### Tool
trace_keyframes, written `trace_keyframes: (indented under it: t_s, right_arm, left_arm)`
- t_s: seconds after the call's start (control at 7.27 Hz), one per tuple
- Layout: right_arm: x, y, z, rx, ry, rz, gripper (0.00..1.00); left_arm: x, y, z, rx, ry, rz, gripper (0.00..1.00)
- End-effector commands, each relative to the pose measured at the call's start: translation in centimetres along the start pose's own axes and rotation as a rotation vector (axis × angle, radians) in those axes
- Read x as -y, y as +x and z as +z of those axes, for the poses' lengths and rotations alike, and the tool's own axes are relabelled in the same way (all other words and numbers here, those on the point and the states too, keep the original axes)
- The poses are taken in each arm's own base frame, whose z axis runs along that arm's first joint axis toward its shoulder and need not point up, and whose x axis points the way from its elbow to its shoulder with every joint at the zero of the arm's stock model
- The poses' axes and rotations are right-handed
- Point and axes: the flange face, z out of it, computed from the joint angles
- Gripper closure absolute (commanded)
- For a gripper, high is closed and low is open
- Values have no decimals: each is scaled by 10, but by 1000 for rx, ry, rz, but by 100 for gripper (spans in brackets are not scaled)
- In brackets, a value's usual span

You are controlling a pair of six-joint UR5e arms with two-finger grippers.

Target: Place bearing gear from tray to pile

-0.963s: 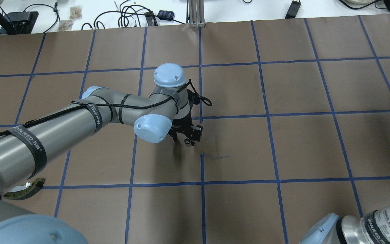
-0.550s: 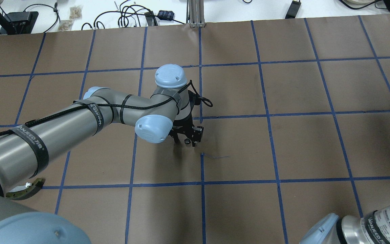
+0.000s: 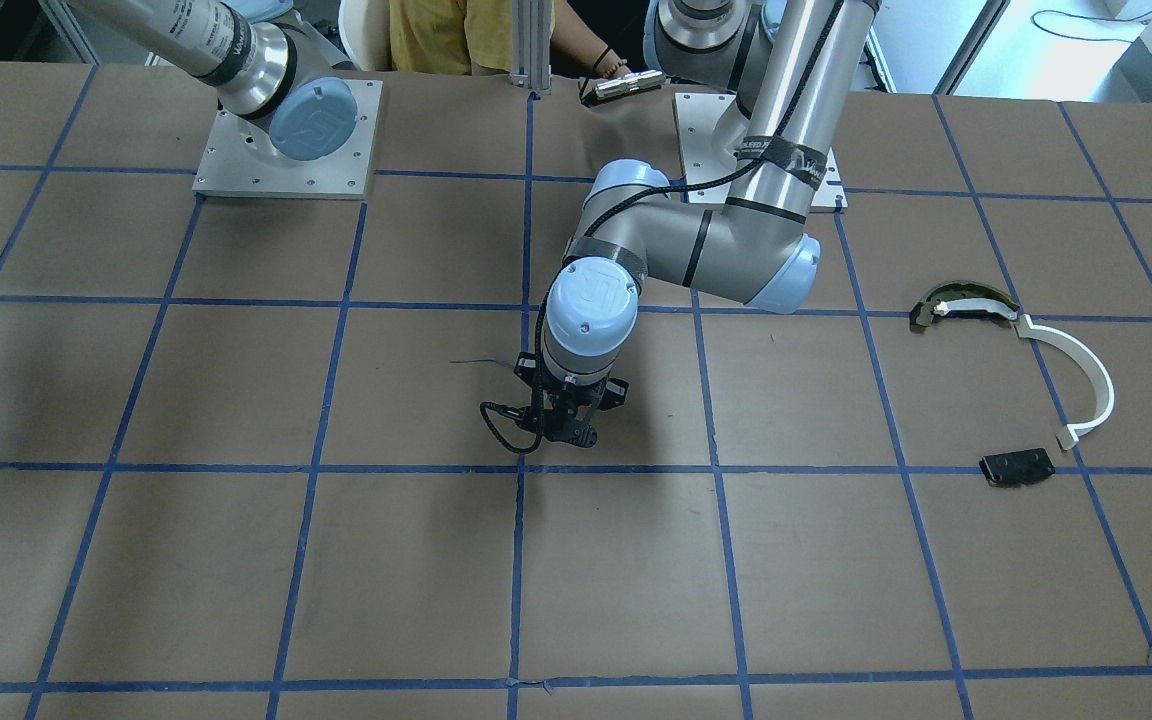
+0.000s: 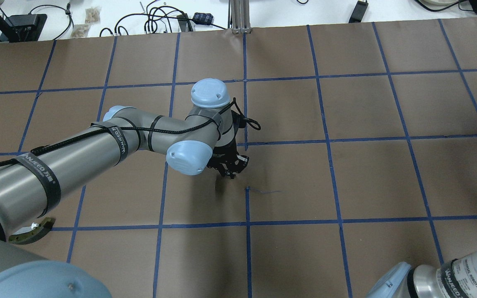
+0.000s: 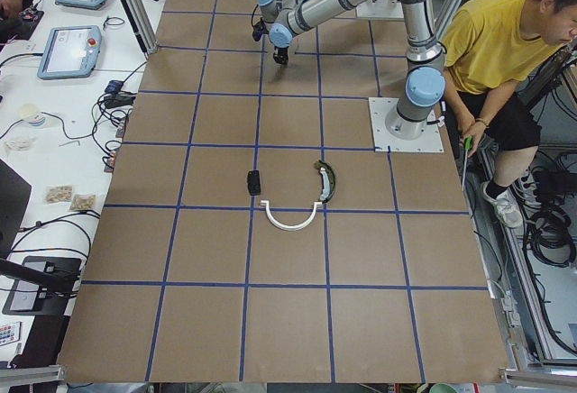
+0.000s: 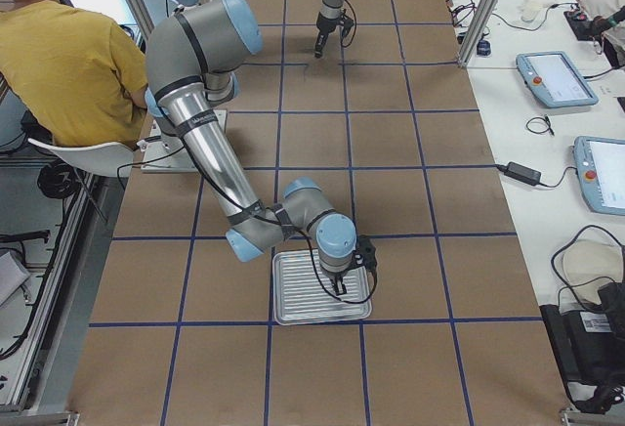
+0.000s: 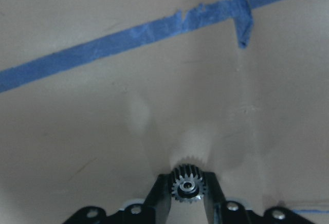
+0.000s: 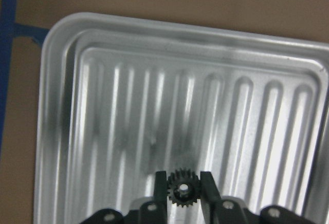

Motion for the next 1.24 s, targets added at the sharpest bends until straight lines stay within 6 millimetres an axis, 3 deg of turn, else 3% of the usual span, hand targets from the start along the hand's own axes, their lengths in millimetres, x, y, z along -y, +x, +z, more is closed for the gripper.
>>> trace_keyframes:
  t_s: [0.0,0.14,0.28,0.41,0.55,0.69,0.83,0.96,1.1]
  right_arm:
    - [82,-97,-70,12,18,-18,89]
    - [114,-161,-89,33,13,-55,91]
    - [131,-227,-105,34,15,0,92]
    - [140,-311,-101,72,6,-26,93]
    - [151,-406,-95,148,21,66,92]
    - [168,-504,-102,149,35,128,93]
    - [176,-599,-103,156,55,150,92]
    - [179,-684,-85,171,66,224,93]
    - [179,-764,-58,197,114,273,92]
  left_arm:
    - [10,-16,-45,13,74,-19,100]
    - [24,-57,-77,25,96,-80,100]
    - [28,-128,-112,28,70,-123,100]
    - [18,-208,-147,6,43,-192,100]
    - [-3,-291,-163,6,26,-269,100]
    - [-31,-368,-160,60,-13,-281,100]
    - [-65,-432,-145,19,-38,-322,100]
    - [-101,-488,-120,-26,-64,-352,100]
    - [-131,-527,-102,-56,-71,-368,100]
